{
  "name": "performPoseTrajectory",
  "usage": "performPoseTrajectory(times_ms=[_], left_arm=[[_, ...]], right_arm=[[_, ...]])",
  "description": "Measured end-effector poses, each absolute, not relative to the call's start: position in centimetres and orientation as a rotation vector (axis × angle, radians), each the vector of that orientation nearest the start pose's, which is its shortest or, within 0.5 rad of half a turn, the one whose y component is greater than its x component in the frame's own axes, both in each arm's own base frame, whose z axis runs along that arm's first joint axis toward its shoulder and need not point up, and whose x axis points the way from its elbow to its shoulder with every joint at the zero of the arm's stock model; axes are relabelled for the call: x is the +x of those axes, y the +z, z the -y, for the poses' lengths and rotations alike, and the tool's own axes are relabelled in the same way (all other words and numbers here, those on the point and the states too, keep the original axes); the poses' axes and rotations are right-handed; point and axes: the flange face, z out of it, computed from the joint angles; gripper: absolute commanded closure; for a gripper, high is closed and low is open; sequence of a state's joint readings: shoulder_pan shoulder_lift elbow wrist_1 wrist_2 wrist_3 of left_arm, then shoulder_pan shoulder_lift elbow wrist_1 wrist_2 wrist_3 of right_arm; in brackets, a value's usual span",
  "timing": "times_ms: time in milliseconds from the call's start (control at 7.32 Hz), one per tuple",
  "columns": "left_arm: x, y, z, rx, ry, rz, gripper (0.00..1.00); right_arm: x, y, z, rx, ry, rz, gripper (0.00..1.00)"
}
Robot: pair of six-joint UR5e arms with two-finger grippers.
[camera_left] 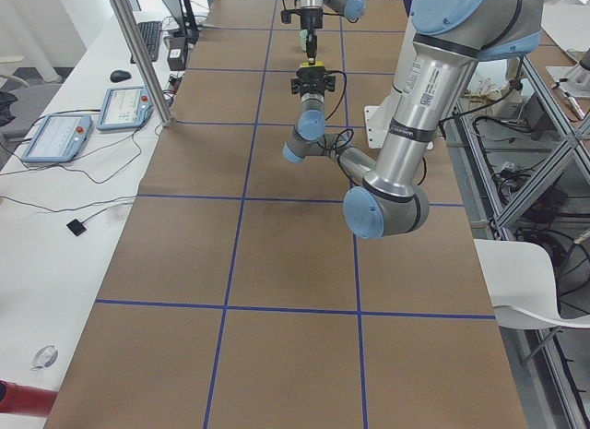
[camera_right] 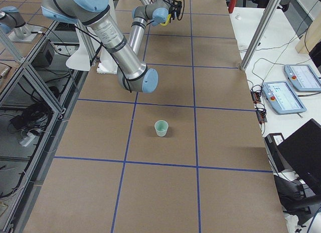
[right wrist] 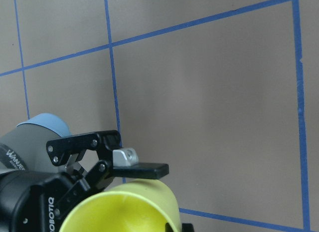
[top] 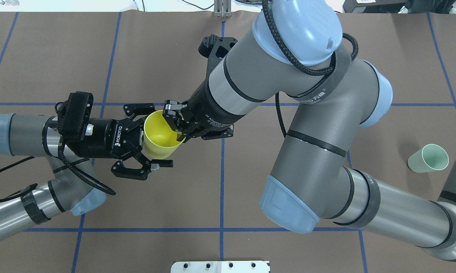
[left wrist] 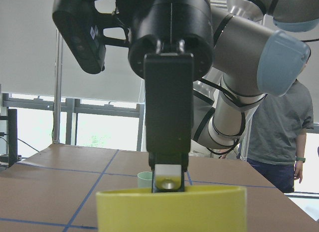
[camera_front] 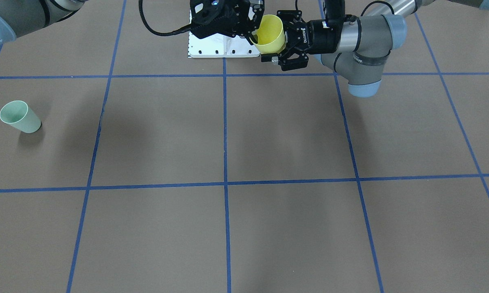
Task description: Transfer and stack yellow cup on green cup
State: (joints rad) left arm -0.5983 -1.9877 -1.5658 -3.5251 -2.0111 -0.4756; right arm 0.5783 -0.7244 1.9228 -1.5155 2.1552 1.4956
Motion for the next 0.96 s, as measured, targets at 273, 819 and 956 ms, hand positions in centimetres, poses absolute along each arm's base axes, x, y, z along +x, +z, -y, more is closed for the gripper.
performPoseTrajectory(times_ms=[273, 819, 956], left_arm=[[38.1, 26.2, 37.0, 1.642, 0.758, -1.745, 0.0], [38.1, 26.4, 37.0, 1.638, 0.758, -1.742, 0.0], [38.1, 26.4, 37.0, 1.638, 0.757, -1.741, 0.0]], right_arm=[[-43.4, 1.3, 38.0, -0.088, 0.071, 1.298, 1.0], [-42.2, 2.5, 39.3, -0.104, 0.128, 1.23, 1.0], [-41.3, 2.8, 39.9, -0.1, 0.147, 1.222, 1.0]])
